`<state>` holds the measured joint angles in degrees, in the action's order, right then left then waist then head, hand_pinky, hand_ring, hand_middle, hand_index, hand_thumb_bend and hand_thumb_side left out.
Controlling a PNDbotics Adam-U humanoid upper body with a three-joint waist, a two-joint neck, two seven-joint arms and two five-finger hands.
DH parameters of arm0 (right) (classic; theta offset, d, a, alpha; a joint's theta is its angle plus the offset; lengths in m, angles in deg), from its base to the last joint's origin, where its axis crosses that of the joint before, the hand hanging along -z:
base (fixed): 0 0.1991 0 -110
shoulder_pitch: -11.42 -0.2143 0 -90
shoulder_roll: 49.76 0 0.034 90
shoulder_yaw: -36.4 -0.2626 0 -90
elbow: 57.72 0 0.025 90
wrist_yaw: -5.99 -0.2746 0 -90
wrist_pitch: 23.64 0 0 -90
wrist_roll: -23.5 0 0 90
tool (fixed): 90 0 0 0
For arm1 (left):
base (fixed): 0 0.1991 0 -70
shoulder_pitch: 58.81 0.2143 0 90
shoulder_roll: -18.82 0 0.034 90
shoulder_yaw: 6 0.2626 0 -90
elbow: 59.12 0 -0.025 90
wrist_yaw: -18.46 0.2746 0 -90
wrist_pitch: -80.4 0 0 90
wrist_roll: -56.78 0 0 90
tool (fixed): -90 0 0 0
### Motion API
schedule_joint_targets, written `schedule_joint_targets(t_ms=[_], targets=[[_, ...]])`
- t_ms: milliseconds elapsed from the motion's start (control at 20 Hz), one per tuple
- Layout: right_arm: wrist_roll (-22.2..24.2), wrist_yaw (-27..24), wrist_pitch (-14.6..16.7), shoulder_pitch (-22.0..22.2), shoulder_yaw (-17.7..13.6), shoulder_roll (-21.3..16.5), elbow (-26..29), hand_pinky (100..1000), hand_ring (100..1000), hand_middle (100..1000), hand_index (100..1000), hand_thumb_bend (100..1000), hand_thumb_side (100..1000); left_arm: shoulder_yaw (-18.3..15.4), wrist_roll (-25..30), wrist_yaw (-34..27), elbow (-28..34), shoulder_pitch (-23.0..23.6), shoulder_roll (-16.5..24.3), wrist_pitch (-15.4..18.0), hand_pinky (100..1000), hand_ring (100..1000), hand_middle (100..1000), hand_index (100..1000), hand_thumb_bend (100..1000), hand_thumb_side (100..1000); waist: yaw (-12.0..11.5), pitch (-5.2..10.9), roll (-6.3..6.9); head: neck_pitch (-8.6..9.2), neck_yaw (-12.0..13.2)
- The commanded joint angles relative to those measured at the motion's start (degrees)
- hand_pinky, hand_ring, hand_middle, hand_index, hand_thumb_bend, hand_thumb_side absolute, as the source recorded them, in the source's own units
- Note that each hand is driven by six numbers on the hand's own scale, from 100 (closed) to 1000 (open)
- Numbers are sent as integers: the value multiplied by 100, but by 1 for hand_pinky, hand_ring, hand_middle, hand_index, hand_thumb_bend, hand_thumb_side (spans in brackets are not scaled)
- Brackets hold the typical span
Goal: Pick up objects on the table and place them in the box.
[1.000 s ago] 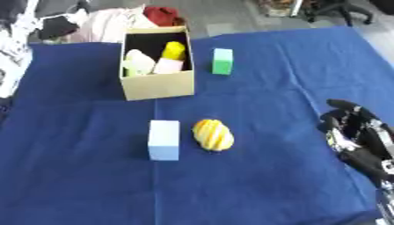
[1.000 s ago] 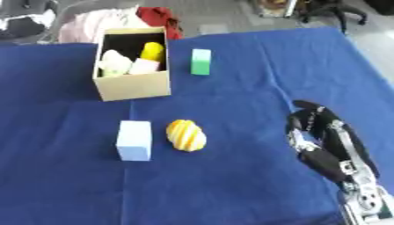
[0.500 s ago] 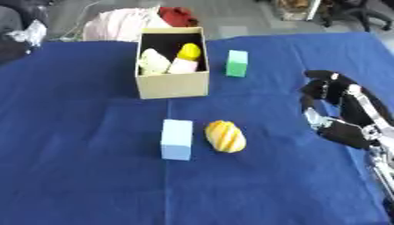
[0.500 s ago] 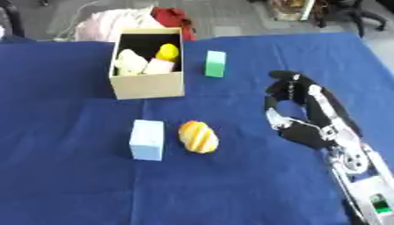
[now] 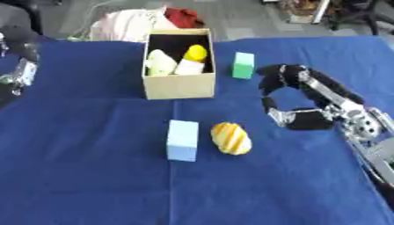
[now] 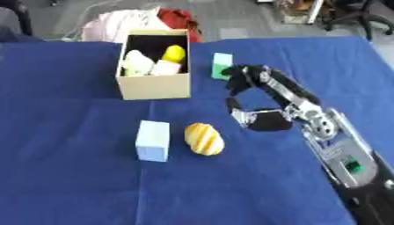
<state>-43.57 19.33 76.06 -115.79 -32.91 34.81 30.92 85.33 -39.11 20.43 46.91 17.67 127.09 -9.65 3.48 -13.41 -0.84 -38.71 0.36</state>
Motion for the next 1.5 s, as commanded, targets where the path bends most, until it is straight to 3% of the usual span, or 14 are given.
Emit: schedule_joint_targets(t_ms=[50, 150, 250, 600, 850, 1100, 1300, 1500], targets=[[455, 229, 176, -281, 194, 21, -174, 754, 713, 714, 888, 100, 412, -114, 54, -46, 108, 54, -106, -9, 859, 616, 618, 768, 100, 605, -27, 150, -69, 57, -37], [762, 388, 313, -429, 313, 152, -267, 763, 729, 734, 900, 100, 525, -134, 108, -39, 101, 121, -210, 5, 860, 614, 616, 770, 100, 612, -50, 155, -69, 55, -58], [1024, 585, 453, -563, 420, 304, -344, 776, 750, 759, 916, 100, 582, -153, 160, -28, 85, 165, -293, 19, 860, 612, 614, 770, 100, 617, -68, 156, -69, 50, -77], [1470, 1579, 992, -868, 756, 876, -737, 807, 803, 820, 961, 104, 565, -155, 258, -7, 16, 192, -490, 39, 861, 608, 610, 771, 100, 628, -119, 143, -56, 66, -152], [1270, 2434, 1302, -916, 749, 1223, -1069, 819, 818, 836, 970, 235, 501, -153, 290, 14, -14, 193, -568, 40, 861, 607, 609, 772, 100, 632, -146, 137, -48, 79, -179], [786, 3133, 1385, -885, 638, 1467, -1300, 817, 817, 834, 970, 226, 507, -148, 304, 26, -31, 187, -615, 36, 861, 607, 609, 773, 100, 634, -165, 134, -43, 82, -191], [518, 3219, 1381, -835, 545, 1462, -1124, 817, 814, 830, 969, 203, 503, -156, 302, 40, -37, 190, -616, 33, 861, 607, 608, 773, 100, 634, -170, 140, -48, 94, -181], [461, 2994, 1265, -796, 474, 1341, -645, 821, 819, 839, 975, 186, 499, -166, 292, 44, -56, 208, -621, 26, 862, 606, 608, 773, 100, 636, -148, 152, -61, 91, -164]])
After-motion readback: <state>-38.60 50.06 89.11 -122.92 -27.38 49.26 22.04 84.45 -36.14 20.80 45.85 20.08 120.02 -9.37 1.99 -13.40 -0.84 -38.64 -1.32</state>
